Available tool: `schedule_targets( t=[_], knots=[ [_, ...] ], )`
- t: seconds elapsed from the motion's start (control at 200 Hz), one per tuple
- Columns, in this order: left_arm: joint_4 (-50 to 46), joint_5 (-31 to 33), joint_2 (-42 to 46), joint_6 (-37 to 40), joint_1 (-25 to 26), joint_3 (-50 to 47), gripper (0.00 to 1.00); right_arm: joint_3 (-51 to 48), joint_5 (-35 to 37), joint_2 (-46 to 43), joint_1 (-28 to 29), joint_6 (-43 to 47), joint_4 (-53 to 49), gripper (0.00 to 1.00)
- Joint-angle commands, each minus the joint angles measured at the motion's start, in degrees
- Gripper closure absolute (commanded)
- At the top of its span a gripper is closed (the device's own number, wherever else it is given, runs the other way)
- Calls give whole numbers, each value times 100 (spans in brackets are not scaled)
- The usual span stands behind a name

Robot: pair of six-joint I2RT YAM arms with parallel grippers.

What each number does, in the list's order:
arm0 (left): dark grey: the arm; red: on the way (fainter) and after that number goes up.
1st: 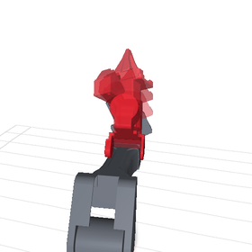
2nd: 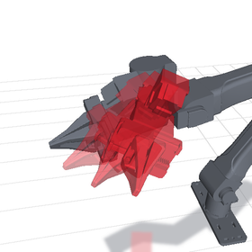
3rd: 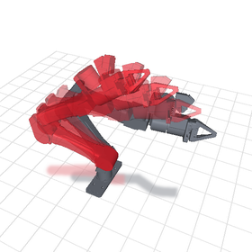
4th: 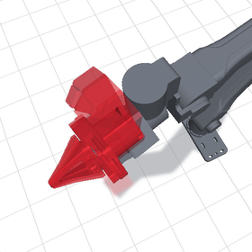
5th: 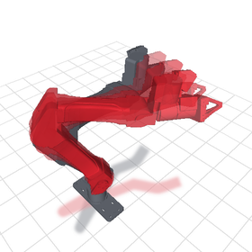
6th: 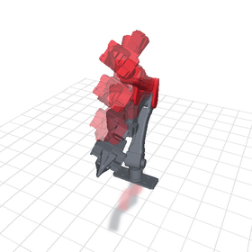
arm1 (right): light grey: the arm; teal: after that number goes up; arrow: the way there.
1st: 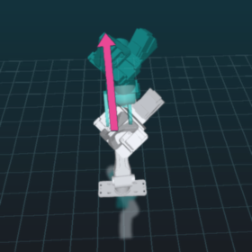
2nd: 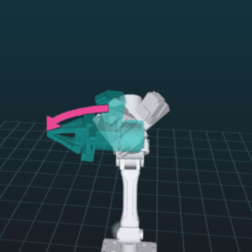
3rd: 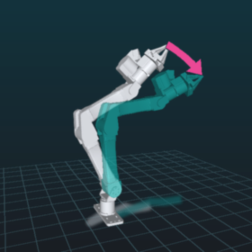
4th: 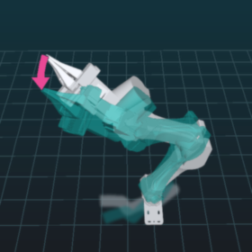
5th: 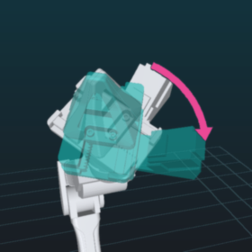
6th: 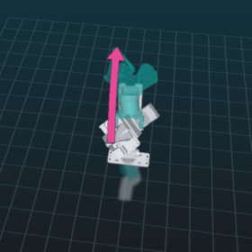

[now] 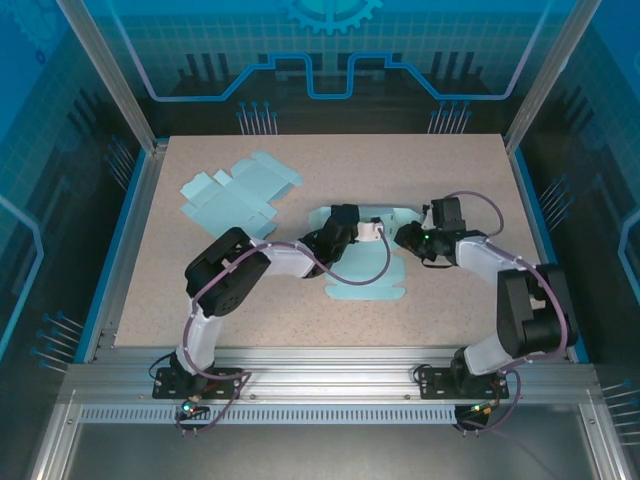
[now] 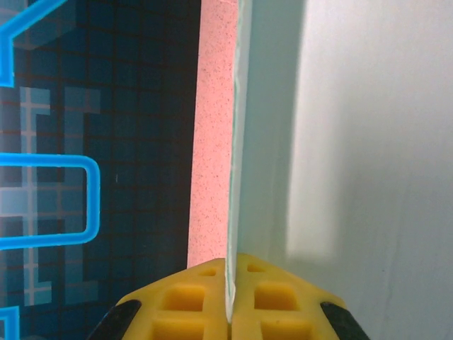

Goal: Fold the paper box

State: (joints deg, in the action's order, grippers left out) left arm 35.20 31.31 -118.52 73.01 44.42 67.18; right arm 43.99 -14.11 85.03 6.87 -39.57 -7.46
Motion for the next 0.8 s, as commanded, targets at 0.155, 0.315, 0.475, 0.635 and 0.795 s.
schedule_targets(
  t=[0.155,0.315,0.475,0.635,0.795],
  knots=[
    [1716,26,-216,845,32,-353,100,-197,111,-1160,-532,423,-777,62],
    [1914,-58,-167,942,28,-431,100,-94,-6,-1435,-1084,469,-853,61],
    [2028,-150,-198,1004,32,-536,100,184,-480,-902,-1669,377,-634,58],
    [2352,-222,-317,1176,23,-635,100,789,-905,96,-1774,439,-427,55],
    [2663,-343,-449,1336,22,-733,100,1193,-1102,901,-1662,507,-168,54]
  ],
)
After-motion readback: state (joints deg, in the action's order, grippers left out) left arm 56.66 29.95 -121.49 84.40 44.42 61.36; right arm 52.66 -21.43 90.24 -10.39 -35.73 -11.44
